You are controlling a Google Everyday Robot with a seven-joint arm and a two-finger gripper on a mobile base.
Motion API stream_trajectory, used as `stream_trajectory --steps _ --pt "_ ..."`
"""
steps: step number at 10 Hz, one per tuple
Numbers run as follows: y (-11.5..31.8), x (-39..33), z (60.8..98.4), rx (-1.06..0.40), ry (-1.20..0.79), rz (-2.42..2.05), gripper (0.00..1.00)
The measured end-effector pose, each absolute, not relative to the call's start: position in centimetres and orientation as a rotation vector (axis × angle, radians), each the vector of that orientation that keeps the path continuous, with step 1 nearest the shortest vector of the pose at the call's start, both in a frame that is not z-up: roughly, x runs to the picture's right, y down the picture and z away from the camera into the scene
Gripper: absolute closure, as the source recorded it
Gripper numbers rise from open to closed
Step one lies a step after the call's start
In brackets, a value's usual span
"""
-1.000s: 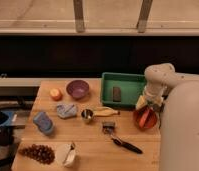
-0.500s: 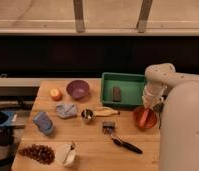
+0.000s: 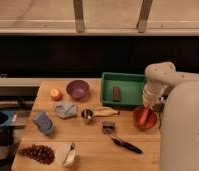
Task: Place pepper in metal cup
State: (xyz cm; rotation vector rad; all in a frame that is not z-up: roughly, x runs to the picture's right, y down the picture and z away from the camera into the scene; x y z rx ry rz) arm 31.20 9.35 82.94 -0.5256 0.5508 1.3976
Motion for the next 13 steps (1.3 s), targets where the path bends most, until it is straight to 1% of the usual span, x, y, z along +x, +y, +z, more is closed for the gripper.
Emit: stream_trajectory --steps 5,8,11,13 --pt "7.8 31.3 81.6 -0.494 0.525 1.400 1.00" --pt "5.8 31.1 80.2 -0.513 0.445 1.426 1.00" --pt "2.6 28.9 79.3 -0.507 0.363 1.387 1.00" --pt "1.3 27.4 79.3 -0.508 0.327 1.354 1.00"
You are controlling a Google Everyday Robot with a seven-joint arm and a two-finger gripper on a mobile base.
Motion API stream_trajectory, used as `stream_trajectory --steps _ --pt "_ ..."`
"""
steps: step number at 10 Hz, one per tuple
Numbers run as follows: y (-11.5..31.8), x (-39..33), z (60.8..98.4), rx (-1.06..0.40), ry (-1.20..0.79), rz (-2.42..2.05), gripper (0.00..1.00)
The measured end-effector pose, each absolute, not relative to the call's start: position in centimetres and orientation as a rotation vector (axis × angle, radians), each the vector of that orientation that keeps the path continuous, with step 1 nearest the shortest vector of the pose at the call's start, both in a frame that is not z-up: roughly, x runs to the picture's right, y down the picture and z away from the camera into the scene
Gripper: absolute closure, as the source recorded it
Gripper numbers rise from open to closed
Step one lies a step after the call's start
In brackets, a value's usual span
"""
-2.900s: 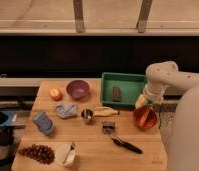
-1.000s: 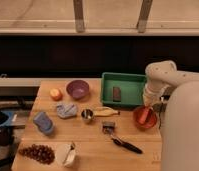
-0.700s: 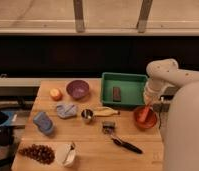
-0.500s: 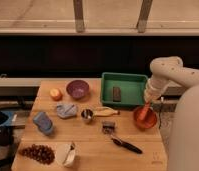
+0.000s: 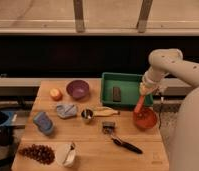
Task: Place pepper in metal cup
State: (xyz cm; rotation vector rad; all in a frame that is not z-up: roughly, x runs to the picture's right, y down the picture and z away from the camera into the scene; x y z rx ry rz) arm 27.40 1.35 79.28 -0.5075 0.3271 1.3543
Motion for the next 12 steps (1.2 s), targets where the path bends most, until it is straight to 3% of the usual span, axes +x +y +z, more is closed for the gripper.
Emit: stream_trajectory --steps 6,12 --pt "-2.9 18.6 79.9 -0.535 0.167 1.202 1.00" --pt "-3.4 8.1 78.2 -0.624 -0.012 1.002 1.00"
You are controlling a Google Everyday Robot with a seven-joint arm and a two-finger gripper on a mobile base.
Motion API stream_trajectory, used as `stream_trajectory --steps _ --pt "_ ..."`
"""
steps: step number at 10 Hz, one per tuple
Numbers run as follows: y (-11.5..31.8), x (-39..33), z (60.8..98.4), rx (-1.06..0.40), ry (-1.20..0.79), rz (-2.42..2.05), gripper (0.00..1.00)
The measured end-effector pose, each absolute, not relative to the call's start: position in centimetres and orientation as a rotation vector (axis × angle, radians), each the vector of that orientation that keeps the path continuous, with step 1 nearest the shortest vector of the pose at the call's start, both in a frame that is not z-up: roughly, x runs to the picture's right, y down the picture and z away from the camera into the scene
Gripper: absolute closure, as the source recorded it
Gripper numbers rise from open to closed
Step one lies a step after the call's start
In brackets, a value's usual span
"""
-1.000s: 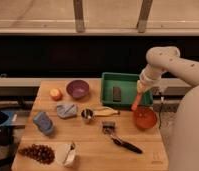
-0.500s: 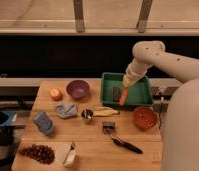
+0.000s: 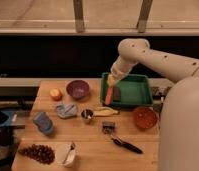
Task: Place pepper in metal cup
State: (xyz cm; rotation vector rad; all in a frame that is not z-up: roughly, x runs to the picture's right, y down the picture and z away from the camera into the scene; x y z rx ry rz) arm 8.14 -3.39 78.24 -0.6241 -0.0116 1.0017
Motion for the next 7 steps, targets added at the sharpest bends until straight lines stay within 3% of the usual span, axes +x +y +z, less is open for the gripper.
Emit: stream_trajectory --steps 7 --pt "0.3 0.8 76.6 -0.778 -0.135 0.849 1.00"
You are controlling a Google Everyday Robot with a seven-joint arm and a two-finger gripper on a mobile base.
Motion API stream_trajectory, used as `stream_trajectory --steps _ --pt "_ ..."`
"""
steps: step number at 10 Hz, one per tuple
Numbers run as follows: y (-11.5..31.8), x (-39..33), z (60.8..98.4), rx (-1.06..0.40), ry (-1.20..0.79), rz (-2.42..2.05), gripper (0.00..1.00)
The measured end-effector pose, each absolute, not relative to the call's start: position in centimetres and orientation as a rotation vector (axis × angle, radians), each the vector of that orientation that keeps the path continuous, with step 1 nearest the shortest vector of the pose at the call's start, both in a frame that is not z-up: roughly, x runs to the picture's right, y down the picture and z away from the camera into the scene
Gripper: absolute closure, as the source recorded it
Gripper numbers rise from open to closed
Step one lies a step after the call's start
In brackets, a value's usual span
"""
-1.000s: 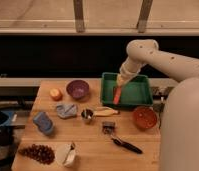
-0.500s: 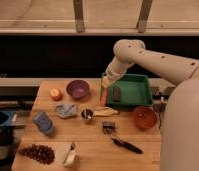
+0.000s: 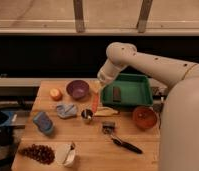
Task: Place pepper in metal cup
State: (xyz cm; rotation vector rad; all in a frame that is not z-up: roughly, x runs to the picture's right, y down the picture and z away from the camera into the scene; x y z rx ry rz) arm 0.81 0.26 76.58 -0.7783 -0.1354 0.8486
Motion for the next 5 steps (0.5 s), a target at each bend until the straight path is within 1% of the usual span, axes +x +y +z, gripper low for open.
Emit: stream_trajectory --steps 5 --pt "2.1 -1.8 77.1 -0.843 -0.159 0.793 1.00"
